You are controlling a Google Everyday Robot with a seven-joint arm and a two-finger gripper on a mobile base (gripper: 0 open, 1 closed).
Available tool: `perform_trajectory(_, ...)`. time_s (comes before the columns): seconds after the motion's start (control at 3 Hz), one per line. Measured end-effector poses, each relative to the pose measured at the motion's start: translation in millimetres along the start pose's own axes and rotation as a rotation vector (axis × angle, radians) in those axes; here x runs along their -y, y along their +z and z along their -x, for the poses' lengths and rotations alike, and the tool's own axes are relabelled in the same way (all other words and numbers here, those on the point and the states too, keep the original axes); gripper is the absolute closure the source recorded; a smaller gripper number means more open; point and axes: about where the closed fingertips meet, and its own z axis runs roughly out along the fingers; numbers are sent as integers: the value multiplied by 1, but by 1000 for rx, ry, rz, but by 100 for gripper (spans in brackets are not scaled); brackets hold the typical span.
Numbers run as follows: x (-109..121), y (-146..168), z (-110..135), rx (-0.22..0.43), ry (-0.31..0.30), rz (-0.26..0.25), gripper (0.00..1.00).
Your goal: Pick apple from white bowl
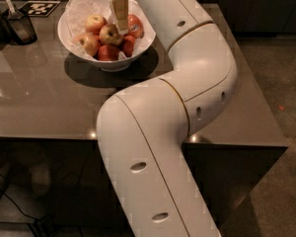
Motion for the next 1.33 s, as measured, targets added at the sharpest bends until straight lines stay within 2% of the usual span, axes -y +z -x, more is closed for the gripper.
perform_trajectory(0.33, 0, 0, 0, 0, 0, 1, 0)
perform_trajectory(1.0, -28, 49, 3, 48, 4, 100, 0)
perform_trajectory(1.33, -38, 63, 4, 75, 13, 131, 0)
